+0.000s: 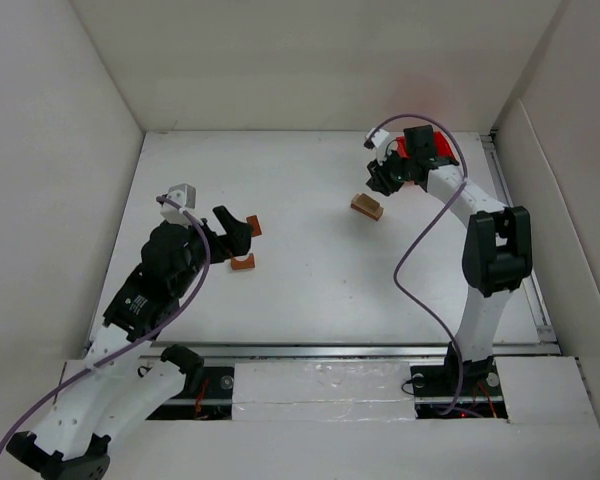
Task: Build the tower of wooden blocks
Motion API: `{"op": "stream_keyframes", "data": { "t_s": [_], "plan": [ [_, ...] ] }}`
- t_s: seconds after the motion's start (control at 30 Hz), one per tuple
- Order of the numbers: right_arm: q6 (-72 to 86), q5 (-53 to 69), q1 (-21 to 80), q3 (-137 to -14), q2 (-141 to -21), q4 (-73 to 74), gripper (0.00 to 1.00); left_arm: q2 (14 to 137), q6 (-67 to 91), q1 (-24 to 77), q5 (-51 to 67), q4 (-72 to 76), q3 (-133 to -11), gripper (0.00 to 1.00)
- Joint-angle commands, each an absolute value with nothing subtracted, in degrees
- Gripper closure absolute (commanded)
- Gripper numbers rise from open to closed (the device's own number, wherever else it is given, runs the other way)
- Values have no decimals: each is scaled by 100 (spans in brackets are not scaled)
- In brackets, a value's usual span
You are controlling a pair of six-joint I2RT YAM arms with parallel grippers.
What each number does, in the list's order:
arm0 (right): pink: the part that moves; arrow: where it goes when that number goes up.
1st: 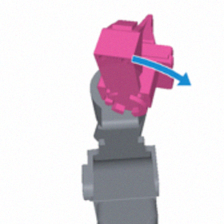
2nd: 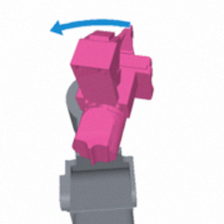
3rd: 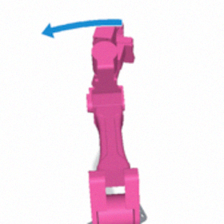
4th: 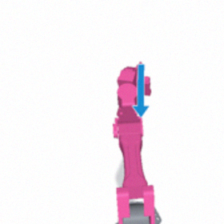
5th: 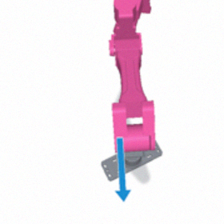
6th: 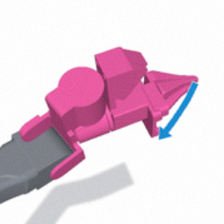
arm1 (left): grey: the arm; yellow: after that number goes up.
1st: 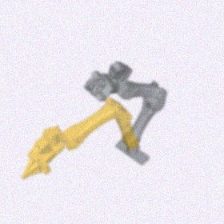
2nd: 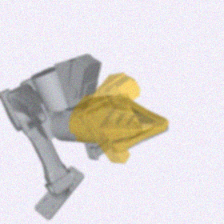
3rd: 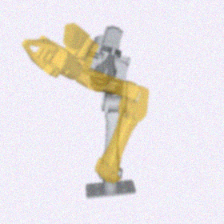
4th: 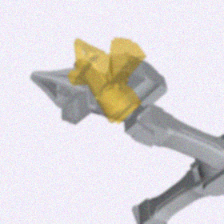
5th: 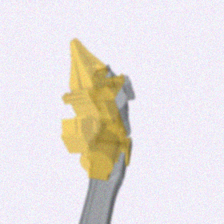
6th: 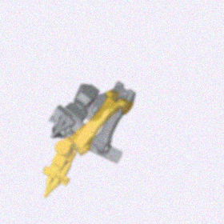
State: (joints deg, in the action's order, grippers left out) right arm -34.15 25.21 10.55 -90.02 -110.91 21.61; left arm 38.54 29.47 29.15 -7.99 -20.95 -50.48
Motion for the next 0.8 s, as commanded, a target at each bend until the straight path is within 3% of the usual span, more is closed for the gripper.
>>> {"op": "stream_keyframes", "data": {
  "t_s": [0.0,0.77],
  "plan": [
    [-3525,2522,1116,-9044,-10987,2286,100,3893,2628,2918,-703,-2083,-4957,1],
    [-2953,1670,1529,-8552,-10881,1925,100,4104,2602,2918,-677,-2136,-4922,1]
  ]
}}
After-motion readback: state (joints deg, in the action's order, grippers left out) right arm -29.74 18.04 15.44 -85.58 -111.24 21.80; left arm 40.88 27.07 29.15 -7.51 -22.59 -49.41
